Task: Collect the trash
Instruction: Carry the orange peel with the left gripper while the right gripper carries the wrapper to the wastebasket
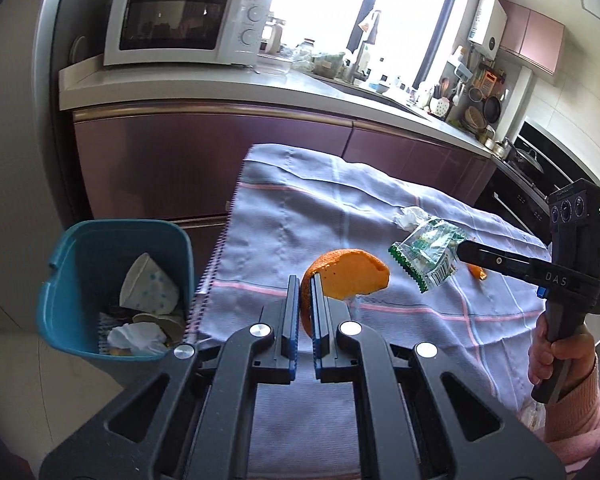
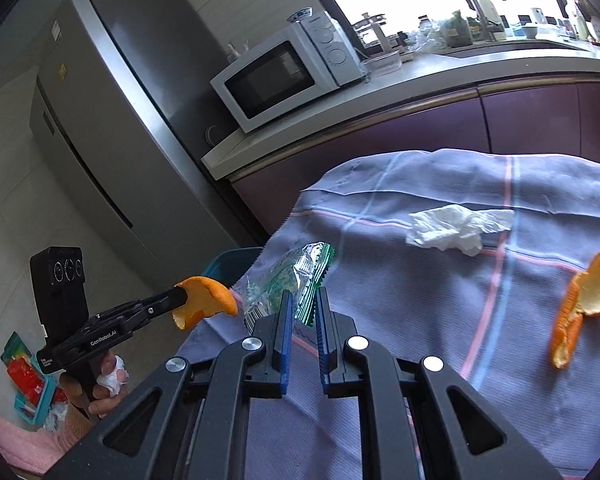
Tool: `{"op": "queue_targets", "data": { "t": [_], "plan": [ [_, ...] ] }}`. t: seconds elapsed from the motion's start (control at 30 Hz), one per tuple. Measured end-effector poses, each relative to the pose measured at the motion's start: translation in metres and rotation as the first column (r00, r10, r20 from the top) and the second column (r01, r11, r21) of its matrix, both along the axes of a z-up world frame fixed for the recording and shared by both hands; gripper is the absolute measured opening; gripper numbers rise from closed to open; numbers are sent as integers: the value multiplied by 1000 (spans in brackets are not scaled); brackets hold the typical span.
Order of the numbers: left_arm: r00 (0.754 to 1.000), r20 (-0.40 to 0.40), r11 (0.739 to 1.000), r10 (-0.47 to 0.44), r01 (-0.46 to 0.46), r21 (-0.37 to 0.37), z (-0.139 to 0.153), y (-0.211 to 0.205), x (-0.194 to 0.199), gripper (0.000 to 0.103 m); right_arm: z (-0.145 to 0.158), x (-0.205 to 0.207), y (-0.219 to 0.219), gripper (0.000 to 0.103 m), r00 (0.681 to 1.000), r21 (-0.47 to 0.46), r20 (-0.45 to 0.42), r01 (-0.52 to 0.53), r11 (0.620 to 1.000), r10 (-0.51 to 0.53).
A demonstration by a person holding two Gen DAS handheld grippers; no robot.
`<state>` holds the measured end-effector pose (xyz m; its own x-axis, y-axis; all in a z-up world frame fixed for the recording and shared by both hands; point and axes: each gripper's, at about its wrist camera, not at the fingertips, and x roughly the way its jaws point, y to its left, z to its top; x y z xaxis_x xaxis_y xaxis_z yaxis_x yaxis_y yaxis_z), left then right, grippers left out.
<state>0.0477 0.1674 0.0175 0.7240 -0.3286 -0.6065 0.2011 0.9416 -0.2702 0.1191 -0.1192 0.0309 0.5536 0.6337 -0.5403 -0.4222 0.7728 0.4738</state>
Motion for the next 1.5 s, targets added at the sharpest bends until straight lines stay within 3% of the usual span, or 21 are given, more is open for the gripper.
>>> {"op": "queue_targets", "data": {
  "t": [0.6, 1.5],
  "plan": [
    [974, -1, 974, 228, -228, -5, -7, 108, -2, 6, -3, 44, 107, 10, 984, -32, -24, -178, 984, 177],
    [942, -67, 944, 328, -329, -2, -45, 144, 37, 6, -35, 82, 188, 10, 966, -139, -106, -249, 958, 236]
  ]
}}
